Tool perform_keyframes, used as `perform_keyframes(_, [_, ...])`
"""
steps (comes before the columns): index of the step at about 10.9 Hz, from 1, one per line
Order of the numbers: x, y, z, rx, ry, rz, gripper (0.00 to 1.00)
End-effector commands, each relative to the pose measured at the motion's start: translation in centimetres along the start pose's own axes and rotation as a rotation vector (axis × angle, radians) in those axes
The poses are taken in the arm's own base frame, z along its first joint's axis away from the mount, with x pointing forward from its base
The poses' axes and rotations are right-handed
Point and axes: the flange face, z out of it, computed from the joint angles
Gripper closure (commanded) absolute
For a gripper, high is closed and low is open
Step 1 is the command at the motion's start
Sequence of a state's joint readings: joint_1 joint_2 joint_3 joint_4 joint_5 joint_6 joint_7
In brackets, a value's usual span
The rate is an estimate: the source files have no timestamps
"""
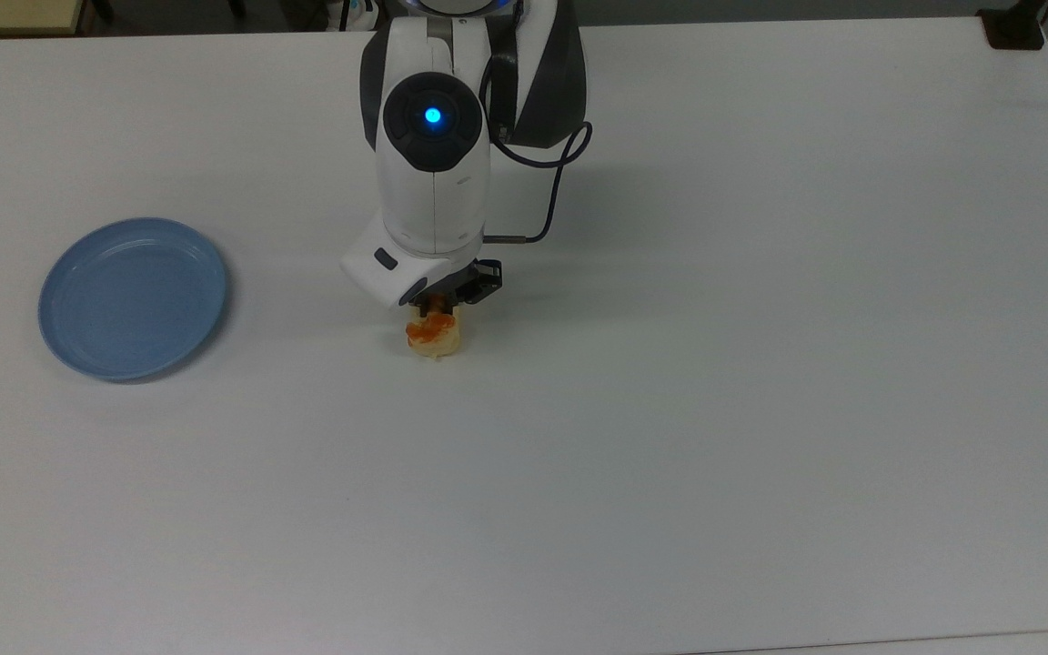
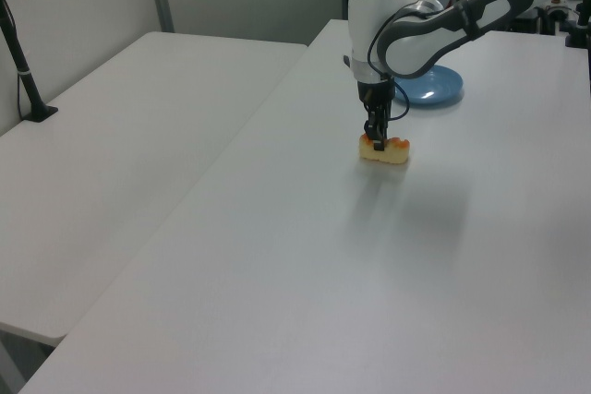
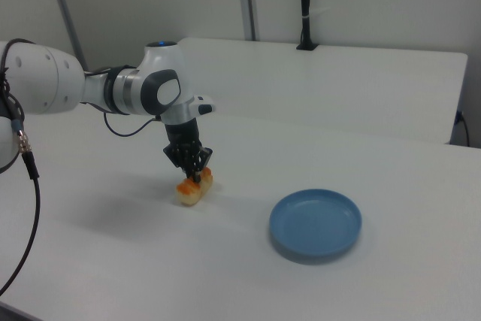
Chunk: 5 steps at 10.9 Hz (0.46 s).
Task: Put the bread onto the plate
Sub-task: 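Lower the gripper and close it around the bread roll, then carry the bread roll over the blue plate and lower it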
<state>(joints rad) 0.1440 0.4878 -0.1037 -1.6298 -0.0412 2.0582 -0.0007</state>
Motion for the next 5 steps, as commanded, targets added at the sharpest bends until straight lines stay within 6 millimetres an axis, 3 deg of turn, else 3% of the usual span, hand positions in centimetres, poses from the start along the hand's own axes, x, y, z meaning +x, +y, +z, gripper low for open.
perform_keyframes(1, [-0.8, 2.4, -3.3, -0.009, 0.044, -0.012, 1.00])
perform_keyframes(3, [-1.6, 8.6, -5.8, -0.032, 0.062, -0.013, 1.00])
perform_keyframes(4, [-2.0, 13.0, -7.6, -0.053, 0.079, 0.017, 1.00])
perform_keyframes(5, [-2.7, 16.5, -7.8, -0.073, 0.082, 0.019, 1.00])
